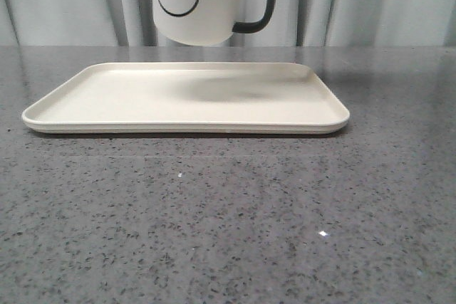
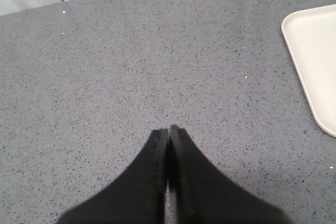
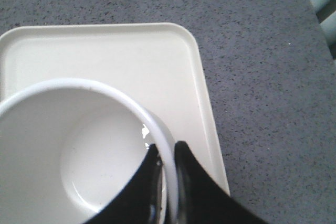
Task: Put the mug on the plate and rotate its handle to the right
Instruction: 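Rotate the mug with the right gripper, turning the handle, and lower it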
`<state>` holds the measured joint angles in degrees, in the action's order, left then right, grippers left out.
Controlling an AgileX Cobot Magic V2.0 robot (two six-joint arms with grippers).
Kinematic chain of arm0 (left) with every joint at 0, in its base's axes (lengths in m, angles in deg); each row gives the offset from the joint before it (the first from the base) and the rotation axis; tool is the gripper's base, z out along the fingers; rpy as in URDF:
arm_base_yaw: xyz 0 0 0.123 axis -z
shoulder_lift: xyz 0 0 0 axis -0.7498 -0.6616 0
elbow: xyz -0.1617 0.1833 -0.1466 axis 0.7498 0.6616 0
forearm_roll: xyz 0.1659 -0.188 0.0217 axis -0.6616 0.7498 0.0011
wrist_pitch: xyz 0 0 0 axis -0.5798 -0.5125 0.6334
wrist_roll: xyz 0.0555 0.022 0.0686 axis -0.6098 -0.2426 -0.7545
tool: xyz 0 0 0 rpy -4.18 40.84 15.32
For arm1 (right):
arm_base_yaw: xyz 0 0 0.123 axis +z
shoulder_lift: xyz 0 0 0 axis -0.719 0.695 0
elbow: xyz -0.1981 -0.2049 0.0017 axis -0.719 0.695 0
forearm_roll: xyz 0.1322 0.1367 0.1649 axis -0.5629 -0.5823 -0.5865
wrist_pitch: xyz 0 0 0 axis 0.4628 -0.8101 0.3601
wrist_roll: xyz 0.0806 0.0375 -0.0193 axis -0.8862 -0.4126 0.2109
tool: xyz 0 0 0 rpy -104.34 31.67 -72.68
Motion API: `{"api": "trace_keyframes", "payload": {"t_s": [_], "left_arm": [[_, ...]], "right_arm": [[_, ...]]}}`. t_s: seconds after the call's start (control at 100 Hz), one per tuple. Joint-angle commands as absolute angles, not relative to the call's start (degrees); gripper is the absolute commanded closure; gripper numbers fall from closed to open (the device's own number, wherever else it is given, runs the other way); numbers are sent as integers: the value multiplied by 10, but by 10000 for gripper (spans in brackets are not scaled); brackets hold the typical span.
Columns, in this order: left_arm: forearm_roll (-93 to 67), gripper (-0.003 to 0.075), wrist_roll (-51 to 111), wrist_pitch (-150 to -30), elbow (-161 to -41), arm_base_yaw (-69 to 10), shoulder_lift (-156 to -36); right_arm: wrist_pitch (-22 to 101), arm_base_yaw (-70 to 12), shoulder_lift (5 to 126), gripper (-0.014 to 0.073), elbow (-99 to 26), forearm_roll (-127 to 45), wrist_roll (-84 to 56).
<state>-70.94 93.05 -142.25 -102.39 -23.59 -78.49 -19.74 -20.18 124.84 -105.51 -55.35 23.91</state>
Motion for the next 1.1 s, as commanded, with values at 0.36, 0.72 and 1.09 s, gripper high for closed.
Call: {"api": "trace_keyframes", "payload": {"t_s": [0.36, 0.72, 1.09], "left_arm": [[-723, 740, 937, -1392, -1036, -231, -786], [-723, 740, 937, -1392, -1036, -231, -786], [-723, 740, 937, -1392, -1036, -231, -786]], "right_arm": [[-246, -181, 1213, 658, -1034, -553, 301], [-246, -181, 1214, 658, -1024, -541, 324], [-246, -181, 1214, 658, -972, -542, 338]]}}
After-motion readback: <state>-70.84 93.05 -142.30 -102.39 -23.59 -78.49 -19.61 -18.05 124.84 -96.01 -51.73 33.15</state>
